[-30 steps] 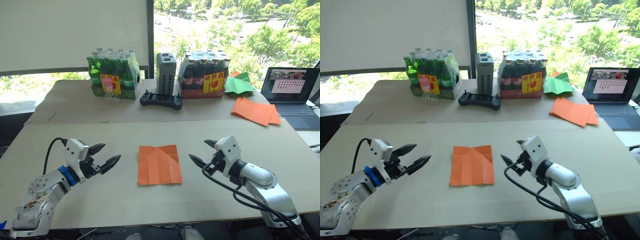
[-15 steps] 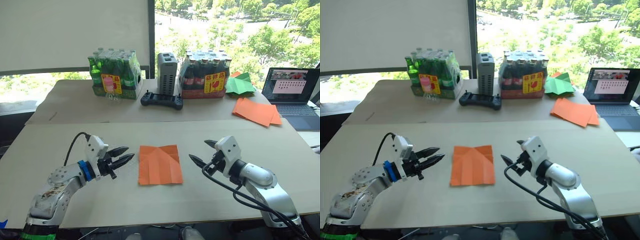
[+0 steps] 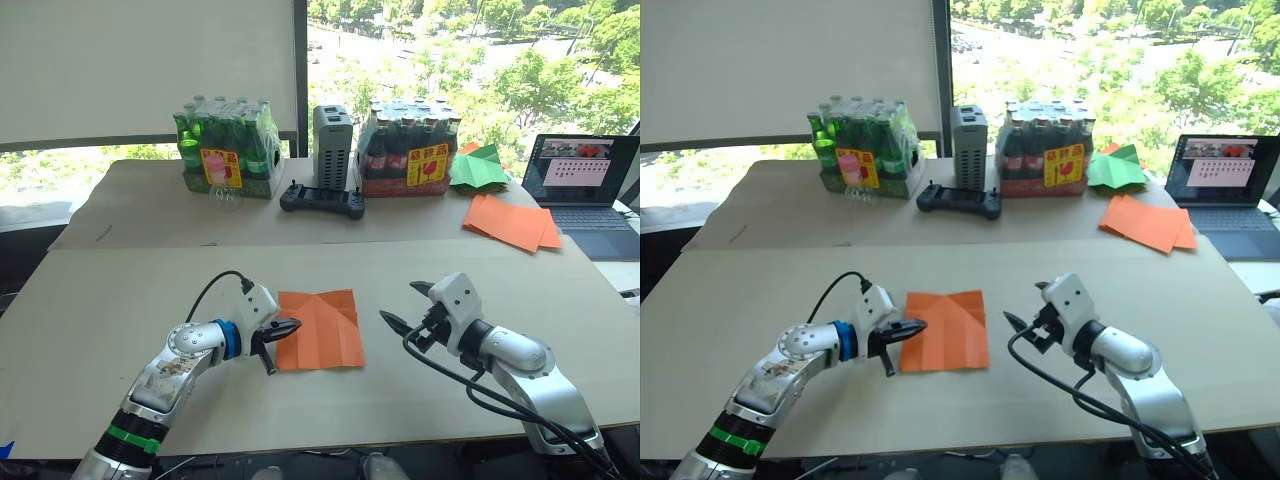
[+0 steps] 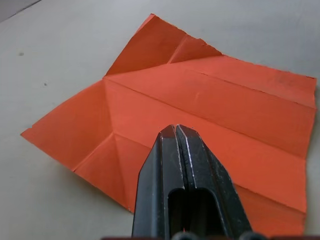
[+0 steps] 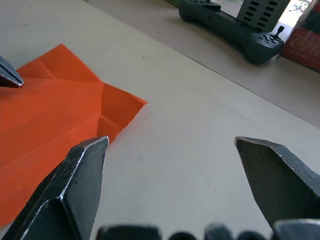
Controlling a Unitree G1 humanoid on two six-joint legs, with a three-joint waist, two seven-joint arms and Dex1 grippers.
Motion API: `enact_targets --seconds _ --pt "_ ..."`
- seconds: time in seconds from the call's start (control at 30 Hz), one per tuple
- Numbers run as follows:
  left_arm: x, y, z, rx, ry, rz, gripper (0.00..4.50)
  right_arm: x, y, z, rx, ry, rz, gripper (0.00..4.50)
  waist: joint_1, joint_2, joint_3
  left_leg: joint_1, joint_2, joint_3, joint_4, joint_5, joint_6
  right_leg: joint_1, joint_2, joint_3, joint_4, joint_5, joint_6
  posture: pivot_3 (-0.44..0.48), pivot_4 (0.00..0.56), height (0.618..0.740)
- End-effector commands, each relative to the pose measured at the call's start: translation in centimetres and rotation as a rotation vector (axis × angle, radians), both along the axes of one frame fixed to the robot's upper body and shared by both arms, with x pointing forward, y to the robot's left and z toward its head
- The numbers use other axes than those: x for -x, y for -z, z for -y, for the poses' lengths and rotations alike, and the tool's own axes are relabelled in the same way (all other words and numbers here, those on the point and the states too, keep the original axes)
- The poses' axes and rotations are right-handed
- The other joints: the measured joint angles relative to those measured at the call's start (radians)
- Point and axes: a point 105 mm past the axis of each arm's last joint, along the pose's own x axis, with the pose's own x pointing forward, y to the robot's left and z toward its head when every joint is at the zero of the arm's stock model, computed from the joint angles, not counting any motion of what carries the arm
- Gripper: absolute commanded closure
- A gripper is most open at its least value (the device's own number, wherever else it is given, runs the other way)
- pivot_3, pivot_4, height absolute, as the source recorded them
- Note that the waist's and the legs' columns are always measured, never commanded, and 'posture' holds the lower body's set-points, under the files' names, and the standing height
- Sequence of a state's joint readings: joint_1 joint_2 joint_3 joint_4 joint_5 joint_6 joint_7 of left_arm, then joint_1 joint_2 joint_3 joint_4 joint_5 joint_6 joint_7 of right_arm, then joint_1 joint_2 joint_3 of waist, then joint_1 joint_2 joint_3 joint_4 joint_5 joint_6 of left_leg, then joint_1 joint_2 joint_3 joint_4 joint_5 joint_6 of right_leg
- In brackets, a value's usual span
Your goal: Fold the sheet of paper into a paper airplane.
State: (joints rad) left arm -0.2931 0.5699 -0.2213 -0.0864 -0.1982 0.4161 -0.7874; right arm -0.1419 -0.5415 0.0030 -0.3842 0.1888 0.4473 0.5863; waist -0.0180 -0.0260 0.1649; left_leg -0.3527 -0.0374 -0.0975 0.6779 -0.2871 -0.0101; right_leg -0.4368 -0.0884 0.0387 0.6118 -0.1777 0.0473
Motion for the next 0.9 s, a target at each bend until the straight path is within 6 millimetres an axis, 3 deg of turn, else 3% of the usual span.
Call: enact_targets --seconds 0.03,0.27,0.3,0.67,0.7,0.9 --pt "-0.1 0.7 -0.5 -0.067 0.010 0.009 4.46 0.2 -1.0 -0.3 0.021 -0.019 0.033 0.00 0.001 0.000 0.000 0.000 0.000 0.000 0.000 0.000 0.000 0.000 0.000 0.000 0.000 0.000 0.000 0.000 0.150 0.723" --pt "0.6 2.0 -0.5 -0.135 0.054 -0.020 4.46 0.0 -0.3 -0.7 0.057 -0.054 -0.007 0.00 0.000 0.001 -0.001 0.001 0.000 0.000 0.000 0.000 0.000 0.001 0.000 0.000 0.000 0.000 0.000 0.000 0.150 0.723" --pt "0.6 2.0 -0.4 -0.133 0.055 -0.020 4.50 -0.2 -0.1 -0.6 0.067 -0.051 -0.017 0.55 0.000 0.001 -0.001 0.001 0.000 0.000 0.000 0.000 0.000 0.001 0.000 0.000 0.000 0.000 0.000 0.000 0.150 0.723" --pt "0.4 2.1 0.2 -0.143 0.082 -0.024 4.50 -2.3 1.9 -1.7 0.212 -0.140 -0.056 4.30 0.000 0.001 -0.001 0.002 0.000 0.000 0.001 0.000 0.000 0.003 0.000 0.000 0.000 0.000 0.000 0.000 0.150 0.723" --pt "0.4 2.1 0.3 -0.145 0.086 -0.023 4.50 -2.4 2.1 -2.0 0.233 -0.158 -0.055 4.48 0.001 0.001 -0.001 0.002 0.000 0.000 0.001 0.000 0.000 0.003 0.000 0.000 0.000 0.000 0.000 0.000 0.150 0.723" --pt "0.3 2.1 0.7 -0.144 0.097 -0.024 4.50 -4.9 2.6 -2.3 0.305 -0.181 -0.028 4.48 0.004 0.001 -0.001 0.002 -0.001 0.000 0.001 0.000 0.000 0.004 -0.001 0.000 0.000 0.000 0.001 0.000 0.150 0.723"
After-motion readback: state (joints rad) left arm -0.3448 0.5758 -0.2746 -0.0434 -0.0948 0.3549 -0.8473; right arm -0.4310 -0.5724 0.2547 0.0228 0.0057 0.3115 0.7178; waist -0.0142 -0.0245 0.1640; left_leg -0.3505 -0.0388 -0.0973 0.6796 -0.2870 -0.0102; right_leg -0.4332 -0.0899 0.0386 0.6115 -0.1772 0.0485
